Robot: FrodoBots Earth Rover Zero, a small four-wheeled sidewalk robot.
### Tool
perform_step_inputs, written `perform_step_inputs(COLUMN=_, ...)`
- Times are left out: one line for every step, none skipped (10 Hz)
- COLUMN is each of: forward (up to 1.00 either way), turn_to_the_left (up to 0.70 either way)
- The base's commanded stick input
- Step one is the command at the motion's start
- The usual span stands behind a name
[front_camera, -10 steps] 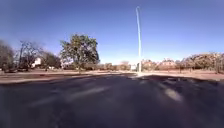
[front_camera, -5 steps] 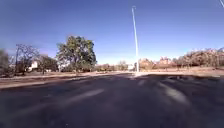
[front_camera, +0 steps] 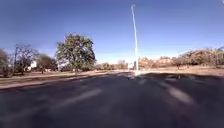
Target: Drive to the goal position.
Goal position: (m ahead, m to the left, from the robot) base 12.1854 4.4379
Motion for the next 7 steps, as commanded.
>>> perform_step_inputs(forward=0.5, turn_to_the_left=0.0)
perform_step_inputs(forward=0.5, turn_to_the_left=0.0)
perform_step_inputs(forward=0.5, turn_to_the_left=0.0)
perform_step_inputs(forward=0.5, turn_to_the_left=0.0)
perform_step_inputs(forward=0.5, turn_to_the_left=0.0)
perform_step_inputs(forward=0.5, turn_to_the_left=0.0)
perform_step_inputs(forward=0.5, turn_to_the_left=0.0)
